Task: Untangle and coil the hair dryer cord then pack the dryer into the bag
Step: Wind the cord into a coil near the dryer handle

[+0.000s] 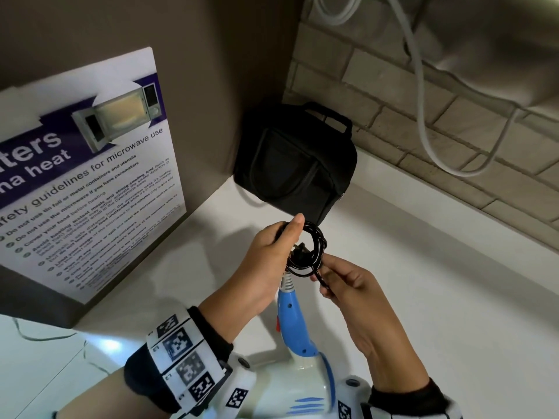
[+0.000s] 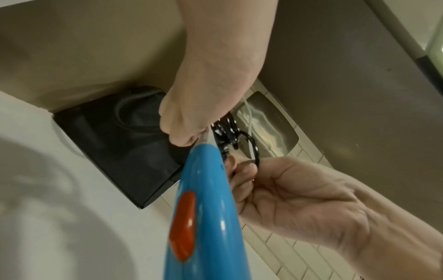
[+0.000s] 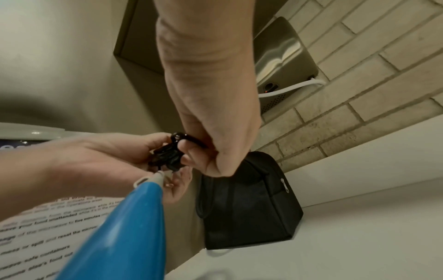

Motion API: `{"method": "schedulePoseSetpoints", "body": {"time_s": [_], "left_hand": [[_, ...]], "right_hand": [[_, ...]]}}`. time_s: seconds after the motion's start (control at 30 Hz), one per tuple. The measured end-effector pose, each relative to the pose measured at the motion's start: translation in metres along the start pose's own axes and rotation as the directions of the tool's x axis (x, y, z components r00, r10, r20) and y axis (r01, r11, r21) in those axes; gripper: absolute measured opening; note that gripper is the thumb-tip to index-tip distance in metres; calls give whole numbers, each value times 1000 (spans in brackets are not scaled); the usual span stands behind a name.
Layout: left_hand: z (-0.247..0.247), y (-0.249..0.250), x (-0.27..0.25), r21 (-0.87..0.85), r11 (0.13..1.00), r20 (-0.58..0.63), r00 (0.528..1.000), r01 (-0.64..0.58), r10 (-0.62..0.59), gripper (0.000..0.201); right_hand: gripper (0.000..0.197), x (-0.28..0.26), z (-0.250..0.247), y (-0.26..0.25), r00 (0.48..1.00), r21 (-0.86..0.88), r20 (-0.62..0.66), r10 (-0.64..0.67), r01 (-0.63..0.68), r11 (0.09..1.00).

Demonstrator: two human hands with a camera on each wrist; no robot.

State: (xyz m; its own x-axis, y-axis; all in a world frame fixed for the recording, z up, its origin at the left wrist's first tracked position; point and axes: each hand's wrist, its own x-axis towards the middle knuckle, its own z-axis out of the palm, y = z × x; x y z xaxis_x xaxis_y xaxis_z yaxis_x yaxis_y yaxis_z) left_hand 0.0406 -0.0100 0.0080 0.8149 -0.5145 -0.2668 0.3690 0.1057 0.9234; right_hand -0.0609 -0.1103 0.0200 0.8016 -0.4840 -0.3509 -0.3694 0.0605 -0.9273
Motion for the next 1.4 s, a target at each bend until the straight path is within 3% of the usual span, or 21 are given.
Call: {"method": "schedulePoseSetpoints", "body": {"time_s": [0.13,0.23,0.3,0.4,0.53,0.67,0.83,0.97,1.07,1.2,1.4], "left_hand": [[0,-1,-1,47,998,24,999,-38,37,58],[0,-1,-3,90,995,44,998,-48,44,62],[1,-2,-3,69,998,78,997,-15,10,58],[-1,-2,0,7,997,158,984,81,-81,36],[-5,0,4,-66,990,197,974,127,-112,28],[-7,-1,2,99,994,185,980,50,-68,32],[1,5,-12,220,969,159,985,-108,74,30],[11,-6,-21,134,962,107,968,-239,225,22],[12,-9,-21,-14,983,98,978,-184,185,26],[4,-2,-17,-54,993,132,985,-101,107,29],[-4,2,-13,-41,999,180,983,-14,21,49]], "right_hand": [[31,2,-2,0,999,111,45,25,-30,993],[37,1,-1,-2,997,154,81,0,-12,988],[42,2,2,-5,996,72,67,-57,52,996],[48,4,4,-9,988,-22,63,-140,142,990],[31,9,2,-12,984,-21,-38,-173,172,985],[19,16,2,-10,972,35,-187,-144,153,988],[22,13,11,-16,954,146,-269,-129,173,974],[34,-4,26,-28,921,104,-317,-227,272,957],[31,-20,34,-33,931,-14,-216,-296,300,954],[55,-20,27,-34,959,-142,-43,-279,270,952],[72,-16,20,-36,964,-111,184,-191,213,971]]}}
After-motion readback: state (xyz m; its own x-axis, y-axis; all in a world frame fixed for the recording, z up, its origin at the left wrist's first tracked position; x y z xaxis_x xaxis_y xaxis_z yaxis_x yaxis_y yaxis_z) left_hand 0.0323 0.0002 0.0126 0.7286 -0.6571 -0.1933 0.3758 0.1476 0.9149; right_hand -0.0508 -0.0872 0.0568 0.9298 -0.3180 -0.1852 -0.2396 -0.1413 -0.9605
